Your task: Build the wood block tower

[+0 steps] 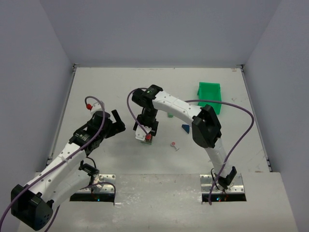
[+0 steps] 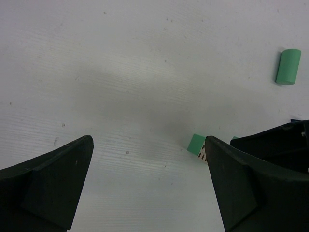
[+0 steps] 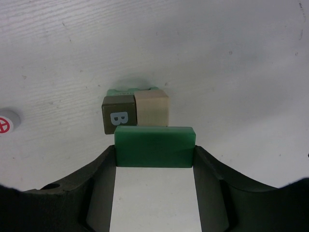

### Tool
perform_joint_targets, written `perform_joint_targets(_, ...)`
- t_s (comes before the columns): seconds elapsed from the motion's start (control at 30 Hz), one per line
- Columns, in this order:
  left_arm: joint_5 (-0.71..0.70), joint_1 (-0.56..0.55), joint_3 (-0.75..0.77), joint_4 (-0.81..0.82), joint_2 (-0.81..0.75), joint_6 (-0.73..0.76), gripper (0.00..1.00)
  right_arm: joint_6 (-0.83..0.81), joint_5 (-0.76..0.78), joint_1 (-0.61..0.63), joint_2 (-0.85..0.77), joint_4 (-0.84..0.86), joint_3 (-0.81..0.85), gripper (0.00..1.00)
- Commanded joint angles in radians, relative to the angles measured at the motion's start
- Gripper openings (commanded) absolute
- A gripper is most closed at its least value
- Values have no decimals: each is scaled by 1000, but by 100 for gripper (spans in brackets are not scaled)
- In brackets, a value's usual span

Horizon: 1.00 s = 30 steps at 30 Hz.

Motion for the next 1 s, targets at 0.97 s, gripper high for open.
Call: perform_joint_targets(0.97, -80, -10, 85, -52, -10, -22, 100, -141, 91, 62, -24, -141, -68, 55)
